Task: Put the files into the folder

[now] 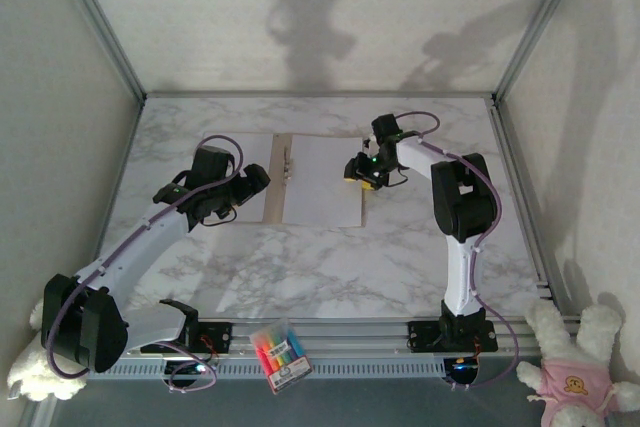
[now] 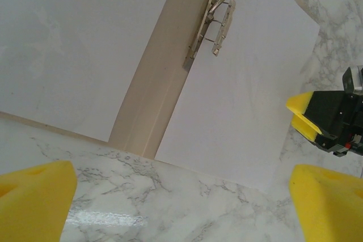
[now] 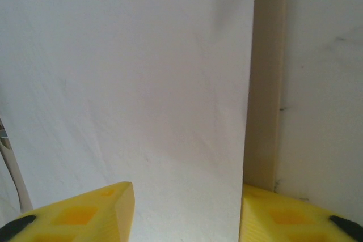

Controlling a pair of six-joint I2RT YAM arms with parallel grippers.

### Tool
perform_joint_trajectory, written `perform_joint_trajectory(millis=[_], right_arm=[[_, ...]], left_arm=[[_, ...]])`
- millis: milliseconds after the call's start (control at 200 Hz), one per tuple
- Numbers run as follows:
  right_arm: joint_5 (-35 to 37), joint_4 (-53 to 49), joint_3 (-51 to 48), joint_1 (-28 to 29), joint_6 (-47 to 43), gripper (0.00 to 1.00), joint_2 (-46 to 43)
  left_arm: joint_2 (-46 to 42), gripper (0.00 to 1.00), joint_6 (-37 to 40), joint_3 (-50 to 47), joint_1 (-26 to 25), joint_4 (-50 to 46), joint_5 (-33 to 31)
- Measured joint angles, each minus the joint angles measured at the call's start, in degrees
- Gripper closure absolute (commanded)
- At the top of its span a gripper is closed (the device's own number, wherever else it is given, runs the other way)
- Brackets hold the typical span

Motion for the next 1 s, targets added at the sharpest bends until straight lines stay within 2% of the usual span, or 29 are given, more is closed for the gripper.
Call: perform_joint_trajectory(millis=[406,621,996], right_arm=[[2.7,-3.6,0.7,-0.4,-1.1,0.48,-5.1],[-0.2,0.1,-2.1,-0.6,0.1,0.51,-9.0],[-3.0,6.7,-5.3,0.3,3.7,0.51,-5.0]], left_arm=[[0.0,0.03,0.0,-0.5,0.0,0.1,0.2],[0.4,0.03,1.7,-0.8,0.0,2.0,0.2],[11.3,0.05,5.6,5.1,0.0,5.4,0.0]])
